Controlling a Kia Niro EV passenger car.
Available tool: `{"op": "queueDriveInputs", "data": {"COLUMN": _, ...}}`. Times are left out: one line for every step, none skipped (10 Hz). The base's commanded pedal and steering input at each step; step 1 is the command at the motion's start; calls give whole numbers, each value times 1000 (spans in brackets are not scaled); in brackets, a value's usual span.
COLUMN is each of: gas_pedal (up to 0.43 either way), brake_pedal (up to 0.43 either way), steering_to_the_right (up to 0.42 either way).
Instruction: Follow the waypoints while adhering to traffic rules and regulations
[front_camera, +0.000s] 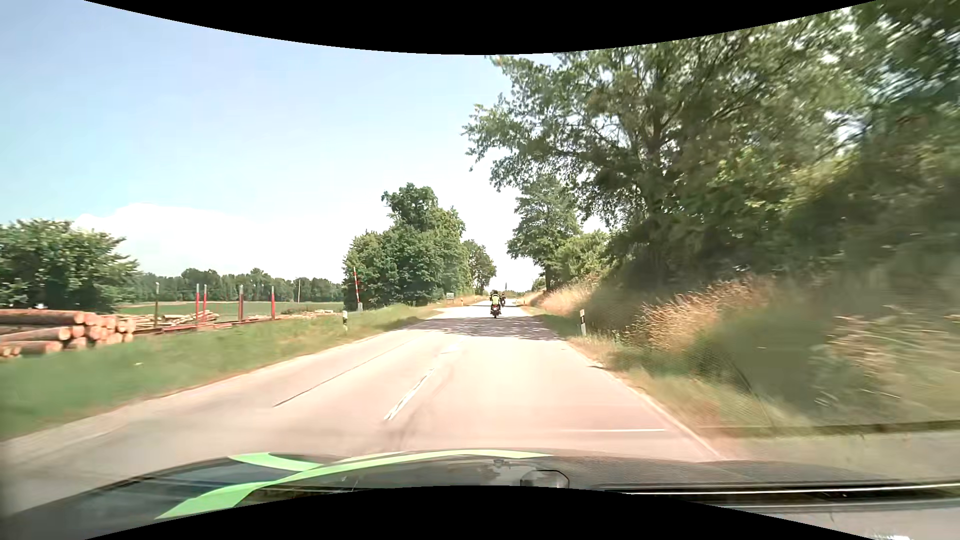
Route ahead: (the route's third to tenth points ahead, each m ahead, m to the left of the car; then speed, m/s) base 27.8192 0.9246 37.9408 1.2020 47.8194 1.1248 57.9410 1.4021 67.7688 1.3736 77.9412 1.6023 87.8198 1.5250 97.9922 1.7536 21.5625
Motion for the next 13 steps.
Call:
{"op": "queueDriveInputs", "data": {"gas_pedal": 20, "brake_pedal": 0, "steering_to_the_right": 2}}
{"op": "queueDriveInputs", "data": {"gas_pedal": 20, "brake_pedal": 0, "steering_to_the_right": 2}}
{"op": "queueDriveInputs", "data": {"gas_pedal": 20, "brake_pedal": 0, "steering_to_the_right": 2}}
{"op": "queueDriveInputs", "data": {"gas_pedal": 20, "brake_pedal": 0, "steering_to_the_right": 2}}
{"op": "queueDriveInputs", "data": {"gas_pedal": 20, "brake_pedal": 0, "steering_to_the_right": 2}}
{"op": "queueDriveInputs", "data": {"gas_pedal": 20, "brake_pedal": 0, "steering_to_the_right": 2}}
{"op": "queueDriveInputs", "data": {"gas_pedal": 20, "brake_pedal": 0, "steering_to_the_right": 1}}
{"op": "queueDriveInputs", "data": {"gas_pedal": 20, "brake_pedal": 0, "steering_to_the_right": -1}}
{"op": "queueDriveInputs", "data": {"gas_pedal": 20, "brake_pedal": 0, "steering_to_the_right": -3}}
{"op": "queueDriveInputs", "data": {"gas_pedal": 28, "brake_pedal": 0, "steering_to_the_right": -3}}
{"op": "queueDriveInputs", "data": {"gas_pedal": 28, "brake_pedal": 0, "steering_to_the_right": -3}}
{"op": "queueDriveInputs", "data": {"gas_pedal": 28, "brake_pedal": 0, "steering_to_the_right": -3}}
{"op": "queueDriveInputs", "data": {"gas_pedal": 39, "brake_pedal": 0, "steering_to_the_right": -3}}
